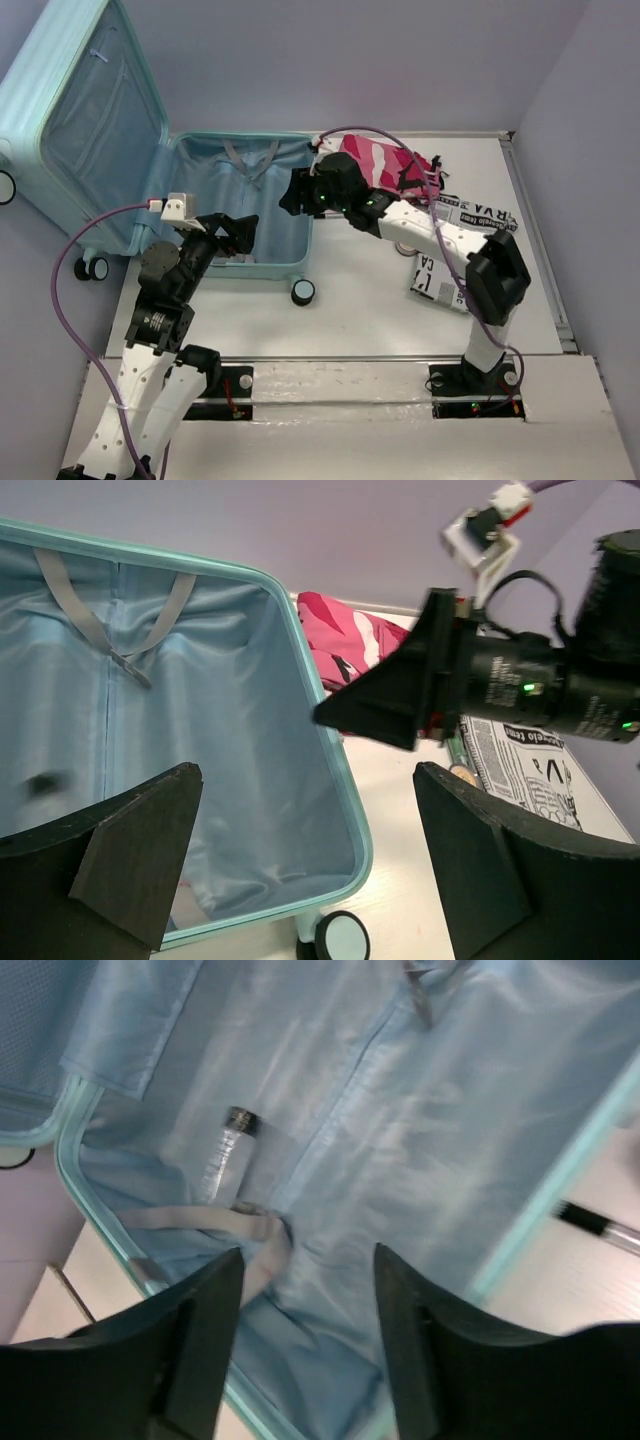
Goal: Pack the luggage
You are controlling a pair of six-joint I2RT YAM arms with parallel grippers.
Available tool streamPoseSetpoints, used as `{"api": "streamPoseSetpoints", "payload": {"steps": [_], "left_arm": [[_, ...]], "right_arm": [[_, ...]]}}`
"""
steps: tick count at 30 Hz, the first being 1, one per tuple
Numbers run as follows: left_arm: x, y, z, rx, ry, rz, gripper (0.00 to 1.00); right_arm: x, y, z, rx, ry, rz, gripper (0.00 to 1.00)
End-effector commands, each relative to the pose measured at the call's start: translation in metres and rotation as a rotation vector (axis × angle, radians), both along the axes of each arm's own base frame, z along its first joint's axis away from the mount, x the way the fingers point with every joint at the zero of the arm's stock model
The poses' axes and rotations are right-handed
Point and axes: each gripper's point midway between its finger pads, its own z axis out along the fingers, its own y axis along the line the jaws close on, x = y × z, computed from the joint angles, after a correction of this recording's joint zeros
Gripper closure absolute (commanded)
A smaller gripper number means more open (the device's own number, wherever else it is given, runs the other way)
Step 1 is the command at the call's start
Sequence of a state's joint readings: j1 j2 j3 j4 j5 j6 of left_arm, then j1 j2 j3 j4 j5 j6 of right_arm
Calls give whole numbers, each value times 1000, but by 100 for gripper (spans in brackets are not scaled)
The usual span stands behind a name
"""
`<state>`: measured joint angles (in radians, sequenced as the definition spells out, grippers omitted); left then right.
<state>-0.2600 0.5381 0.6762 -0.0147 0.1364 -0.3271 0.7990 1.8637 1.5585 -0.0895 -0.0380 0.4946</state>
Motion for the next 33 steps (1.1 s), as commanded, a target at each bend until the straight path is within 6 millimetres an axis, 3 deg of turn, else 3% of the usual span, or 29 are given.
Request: {"api": "streamPoseSetpoints", "payload": {"steps": [1, 5, 9, 11, 13, 20, 26, 33], "left_arm": [[-5, 2, 35, -27, -97, -4, 1], [-5, 1, 35, -27, -97, -10, 1], [-6, 1, 36, -26, -102, -15, 1], [-6, 1, 36, -26, -102, -15, 1], [-5, -1, 35, -24, -96, -21, 1], [-5, -3, 34, -23, -93, -33, 1], [-3, -4, 32, -22, -84, -39, 1], [-2, -5, 32, -22, -83, -46, 1]], "right_arm": [[6, -68, 57, 35, -173, 19, 49], [-7, -83, 53, -27, -313, 218, 57], [16, -119, 15, -76, -297, 284, 57], [26, -124, -2, -70, -264, 314, 55], [38, -119, -26, -65, -213, 367, 54], [71, -102, -64, -70, -171, 422, 55], [82, -95, -101, -72, -109, 434, 52], [91, -94, -130, -88, -52, 424, 51]]}}
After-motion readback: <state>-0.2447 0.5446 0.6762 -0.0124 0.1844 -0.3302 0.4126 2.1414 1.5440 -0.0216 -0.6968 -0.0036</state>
